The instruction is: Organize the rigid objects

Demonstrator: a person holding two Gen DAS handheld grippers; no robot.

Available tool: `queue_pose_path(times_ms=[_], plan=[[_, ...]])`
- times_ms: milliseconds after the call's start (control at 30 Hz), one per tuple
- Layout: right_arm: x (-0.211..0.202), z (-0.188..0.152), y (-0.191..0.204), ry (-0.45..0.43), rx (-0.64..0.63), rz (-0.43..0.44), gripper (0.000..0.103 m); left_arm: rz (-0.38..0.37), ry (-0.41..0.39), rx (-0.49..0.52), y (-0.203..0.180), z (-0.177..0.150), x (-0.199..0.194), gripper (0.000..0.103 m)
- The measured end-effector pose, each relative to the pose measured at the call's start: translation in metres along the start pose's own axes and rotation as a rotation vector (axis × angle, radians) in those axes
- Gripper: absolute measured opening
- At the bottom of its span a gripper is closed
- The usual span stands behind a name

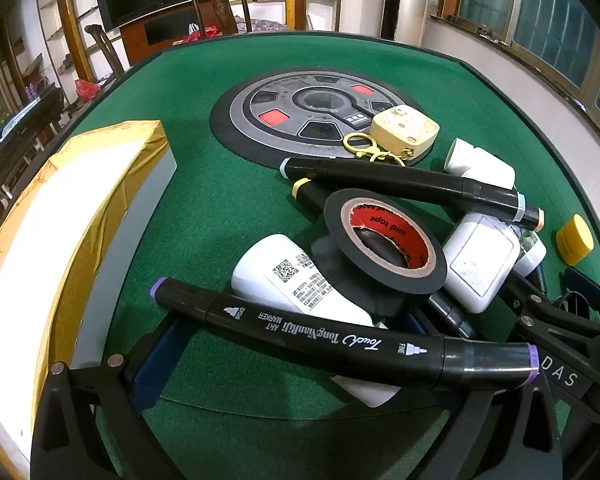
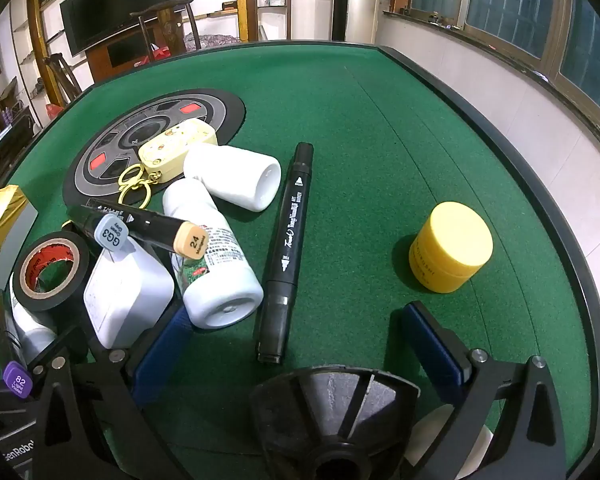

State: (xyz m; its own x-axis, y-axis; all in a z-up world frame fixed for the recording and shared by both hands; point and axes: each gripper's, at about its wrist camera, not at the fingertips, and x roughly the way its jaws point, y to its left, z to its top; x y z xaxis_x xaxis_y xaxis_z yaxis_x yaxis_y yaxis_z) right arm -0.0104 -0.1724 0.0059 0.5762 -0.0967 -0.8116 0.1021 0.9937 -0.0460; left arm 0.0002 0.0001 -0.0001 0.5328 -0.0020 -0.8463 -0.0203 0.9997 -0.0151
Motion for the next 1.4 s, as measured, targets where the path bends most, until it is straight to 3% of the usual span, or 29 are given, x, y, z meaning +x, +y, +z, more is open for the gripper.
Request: queue_pose_path(times_ms=[933,1133,1300,1400], plan=[[-0.001,0.001,-0.005,0.01,0.006,0.002,0.103,0.026,-0.01,-0.039,-0.003,-0.003,-0.003,0.103],[0.001,0.007,-0.003,0.119,0.024,-0.009,0.103,-0.02,0.001,0.013,0.003,-0.002,-0.003,0.103],[-0.001,0.006,0.0,0.151,0.018,-0.02,0.103,-0.021,0.017,0.027,0.005,-0.005,-0.007,0.102],[-0.015,0.004,0.004,0.132,0.012,-0.067,0.103,-0.107,-0.027,-0.019,0.017,-0.007,-0.024,0.097]])
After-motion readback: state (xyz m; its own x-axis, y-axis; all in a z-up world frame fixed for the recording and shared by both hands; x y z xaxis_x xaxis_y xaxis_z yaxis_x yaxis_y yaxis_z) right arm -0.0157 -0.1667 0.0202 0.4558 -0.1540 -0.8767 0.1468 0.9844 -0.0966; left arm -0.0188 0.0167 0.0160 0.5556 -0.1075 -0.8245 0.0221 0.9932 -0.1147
